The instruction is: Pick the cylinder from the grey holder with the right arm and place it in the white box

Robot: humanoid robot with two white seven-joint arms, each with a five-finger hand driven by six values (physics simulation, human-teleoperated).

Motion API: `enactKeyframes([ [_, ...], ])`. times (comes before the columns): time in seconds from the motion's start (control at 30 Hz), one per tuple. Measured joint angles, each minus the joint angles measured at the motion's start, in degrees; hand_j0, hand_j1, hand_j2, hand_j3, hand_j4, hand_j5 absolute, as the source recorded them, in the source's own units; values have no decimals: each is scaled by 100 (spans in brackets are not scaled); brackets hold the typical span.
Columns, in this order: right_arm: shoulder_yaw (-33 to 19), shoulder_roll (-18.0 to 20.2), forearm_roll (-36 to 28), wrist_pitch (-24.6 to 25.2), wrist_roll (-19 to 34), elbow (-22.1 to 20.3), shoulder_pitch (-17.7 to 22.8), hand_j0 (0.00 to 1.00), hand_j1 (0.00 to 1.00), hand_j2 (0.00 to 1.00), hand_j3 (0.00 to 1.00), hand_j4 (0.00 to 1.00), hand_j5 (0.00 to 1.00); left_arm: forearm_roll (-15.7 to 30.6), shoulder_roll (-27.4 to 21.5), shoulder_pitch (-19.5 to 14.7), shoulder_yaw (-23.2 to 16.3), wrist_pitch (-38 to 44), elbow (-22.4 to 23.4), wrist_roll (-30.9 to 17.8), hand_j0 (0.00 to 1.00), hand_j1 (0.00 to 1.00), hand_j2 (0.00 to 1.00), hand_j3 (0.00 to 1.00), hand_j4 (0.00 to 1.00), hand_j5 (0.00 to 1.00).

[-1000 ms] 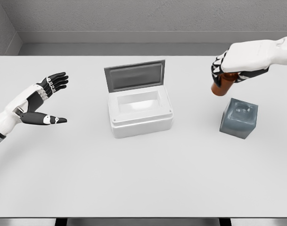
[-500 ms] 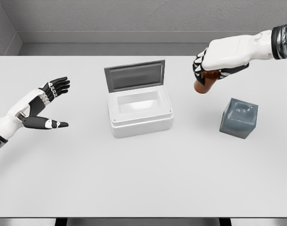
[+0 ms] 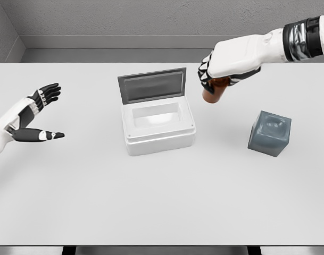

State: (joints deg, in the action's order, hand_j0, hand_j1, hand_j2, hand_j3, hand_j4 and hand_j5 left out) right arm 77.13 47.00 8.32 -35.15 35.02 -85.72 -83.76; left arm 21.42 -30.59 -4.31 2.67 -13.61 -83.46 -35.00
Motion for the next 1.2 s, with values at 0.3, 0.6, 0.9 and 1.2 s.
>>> enactKeyframes([
  [0.3, 112, -327, 112, -1, 3, -1, -202, 37, 37, 37, 37, 37, 37, 0, 471, 35, 21, 127, -35, 0, 100, 100, 100, 100, 100, 100],
  [0.6, 342, -572, 220, 1, 0, -5, -387, 37, 37, 37, 37, 37, 37, -13, 512, 26, -14, 201, -10, 0, 100, 100, 100, 100, 100, 100],
  [0.9, 514, -817, 305, 3, 0, 12, -448, 37, 37, 37, 37, 37, 37, -17, 529, 9, -8, 219, 5, 0, 100, 100, 100, 100, 100, 100],
  [1.2, 654, -973, 493, 2, 1, 30, -510, 37, 37, 37, 37, 37, 37, -20, 603, 9, 1, 225, 17, 0, 100, 100, 100, 100, 100, 100],
])
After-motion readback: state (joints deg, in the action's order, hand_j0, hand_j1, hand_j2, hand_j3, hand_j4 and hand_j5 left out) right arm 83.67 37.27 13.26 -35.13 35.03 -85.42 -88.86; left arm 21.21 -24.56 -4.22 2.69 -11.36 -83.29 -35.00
